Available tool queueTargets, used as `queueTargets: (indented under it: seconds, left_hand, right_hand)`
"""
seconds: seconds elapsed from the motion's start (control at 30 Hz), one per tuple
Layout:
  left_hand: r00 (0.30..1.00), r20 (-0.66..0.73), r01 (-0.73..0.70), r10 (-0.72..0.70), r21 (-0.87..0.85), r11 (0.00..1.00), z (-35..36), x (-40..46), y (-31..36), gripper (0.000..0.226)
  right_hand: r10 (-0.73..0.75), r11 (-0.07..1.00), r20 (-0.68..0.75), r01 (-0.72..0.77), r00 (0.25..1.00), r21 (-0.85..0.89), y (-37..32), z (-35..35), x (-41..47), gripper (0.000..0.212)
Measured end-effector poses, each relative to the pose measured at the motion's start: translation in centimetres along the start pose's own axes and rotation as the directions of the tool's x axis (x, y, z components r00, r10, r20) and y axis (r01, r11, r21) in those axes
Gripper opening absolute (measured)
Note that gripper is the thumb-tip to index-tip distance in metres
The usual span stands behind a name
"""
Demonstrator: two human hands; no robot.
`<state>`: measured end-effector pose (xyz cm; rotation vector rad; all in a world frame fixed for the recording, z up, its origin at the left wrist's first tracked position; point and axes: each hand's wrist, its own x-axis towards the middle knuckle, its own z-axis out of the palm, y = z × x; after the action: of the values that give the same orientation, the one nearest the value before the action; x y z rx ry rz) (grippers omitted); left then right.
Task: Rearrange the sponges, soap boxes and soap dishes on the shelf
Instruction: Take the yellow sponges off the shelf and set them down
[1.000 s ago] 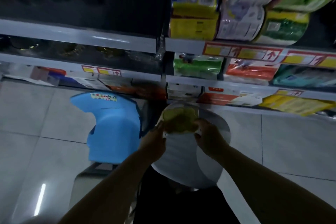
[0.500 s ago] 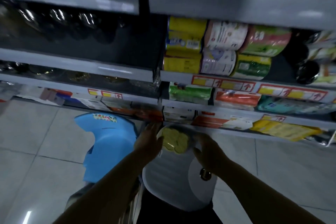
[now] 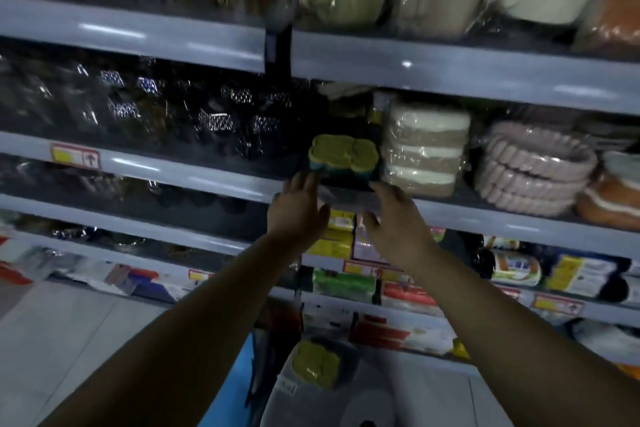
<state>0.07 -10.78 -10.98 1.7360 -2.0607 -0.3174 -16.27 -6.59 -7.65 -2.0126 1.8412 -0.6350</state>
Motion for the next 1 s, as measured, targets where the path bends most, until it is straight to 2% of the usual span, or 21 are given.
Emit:
queueTargets:
  seconds: [0.13,0.2,0.3,0.43,0.5,0.63,0.73,0.8,0.9,1.0]
  left_hand:
    - [0.993,0.054,0.103,-0.104,0.021,0.994,-0.7,3.6,-1.2,0.077]
    - [0.987,0.122,0.107,-0.108,0.019,0.994,-0.4,4.9,-1.3,0.074]
    - [0.964,0.253,0.091,-0.087,-0.005,0.996,0.1,6.0,-1.1,0.06]
    - [0.988,0.106,0.123,-0.109,-0.138,0.983,-0.7,5.4,-1.1,0.047]
    - [0.997,0.006,0.075,-0.075,-0.228,0.971,-1.3,4.6,-1.8,0.045]
    - [0.994,-0.103,-0.091,0.048,-0.465,0.881,-3.2,1.3,-3.2,0.049]
    - [0.995,-0.076,-0.102,0.071,-0.58,0.808,-3.9,-1.9,-4.4,0.041]
    - [0.998,-0.011,-0.061,0.068,-0.577,0.814,-3.9,-4.0,-5.9,0.04]
    - [1.0,0.029,0.021,-0.004,-0.6,0.8,-3.8,-7.3,-7.9,0.037]
    - [0.996,0.0,0.074,-0.095,-0.627,0.776,-3.6,-10.4,-9.5,0.033]
  right_hand:
    - [0.072,0.997,0.011,-0.072,0.997,0.012,-0.3,-0.4,3.7,0.053]
    - [0.124,0.992,0.019,-0.124,0.992,0.022,-0.3,0.0,5.2,0.059]
    - [0.179,0.984,0.131,-0.181,0.975,-0.001,-0.4,0.5,6.5,0.074]
    - [0.181,0.965,0.135,-0.202,0.974,0.167,-1.0,0.0,5.8,0.064]
    - [0.152,0.956,0.065,-0.164,0.986,0.244,-1.3,-0.4,4.8,0.059]
    - [0.082,0.963,-0.026,-0.072,0.996,0.259,-2.6,-0.2,1.6,0.048]
    - [0.119,0.951,-0.042,-0.101,0.992,0.293,-3.5,1.0,-1.2,0.04]
    - [0.123,0.954,-0.06,-0.102,0.991,0.281,-3.9,2.4,-2.7,0.035]
    - [0.123,0.947,-0.073,-0.095,0.99,0.307,-4.3,4.9,-4.4,0.03]
    - [0.109,0.938,-0.018,-0.097,0.994,0.333,-5.0,7.1,-5.4,0.033]
